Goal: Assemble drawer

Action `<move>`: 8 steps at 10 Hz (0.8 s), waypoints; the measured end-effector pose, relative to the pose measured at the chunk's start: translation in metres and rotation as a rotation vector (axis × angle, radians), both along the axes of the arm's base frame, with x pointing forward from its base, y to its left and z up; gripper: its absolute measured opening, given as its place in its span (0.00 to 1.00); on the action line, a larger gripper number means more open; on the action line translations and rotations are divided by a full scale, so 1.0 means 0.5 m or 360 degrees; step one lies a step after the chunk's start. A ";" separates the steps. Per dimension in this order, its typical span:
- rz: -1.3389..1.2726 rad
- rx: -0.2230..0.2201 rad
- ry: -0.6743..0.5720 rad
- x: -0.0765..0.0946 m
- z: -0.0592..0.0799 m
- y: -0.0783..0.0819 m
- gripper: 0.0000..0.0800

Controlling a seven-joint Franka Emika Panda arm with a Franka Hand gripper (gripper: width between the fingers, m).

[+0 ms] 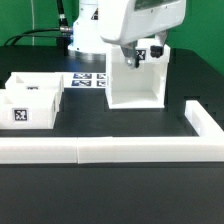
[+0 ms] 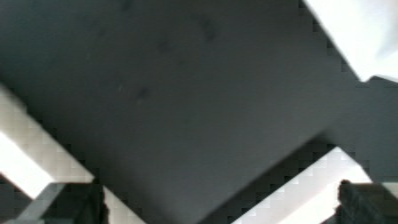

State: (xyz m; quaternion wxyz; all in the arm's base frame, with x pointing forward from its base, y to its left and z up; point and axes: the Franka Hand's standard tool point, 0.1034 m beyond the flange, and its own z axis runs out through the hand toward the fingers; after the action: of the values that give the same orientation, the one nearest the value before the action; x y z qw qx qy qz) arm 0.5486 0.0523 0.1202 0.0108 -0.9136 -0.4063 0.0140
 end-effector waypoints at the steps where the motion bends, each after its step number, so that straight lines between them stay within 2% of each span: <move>1: -0.0123 -0.0015 -0.0003 -0.042 0.012 0.002 0.81; 3: -0.0296 -0.0038 -0.0004 -0.095 0.030 0.018 0.81; 4: -0.0313 -0.0041 -0.0002 -0.107 0.034 0.019 0.81; 8: -0.0319 -0.0040 0.0001 -0.106 0.030 0.018 0.81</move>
Offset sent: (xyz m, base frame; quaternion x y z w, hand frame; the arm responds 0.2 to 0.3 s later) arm -0.0429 0.0128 0.0155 0.0075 0.0043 0.1067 0.9943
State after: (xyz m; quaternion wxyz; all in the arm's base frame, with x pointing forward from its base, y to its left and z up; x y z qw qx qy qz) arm 0.4955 0.0615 0.1351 0.0007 -0.9497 -0.3127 0.0183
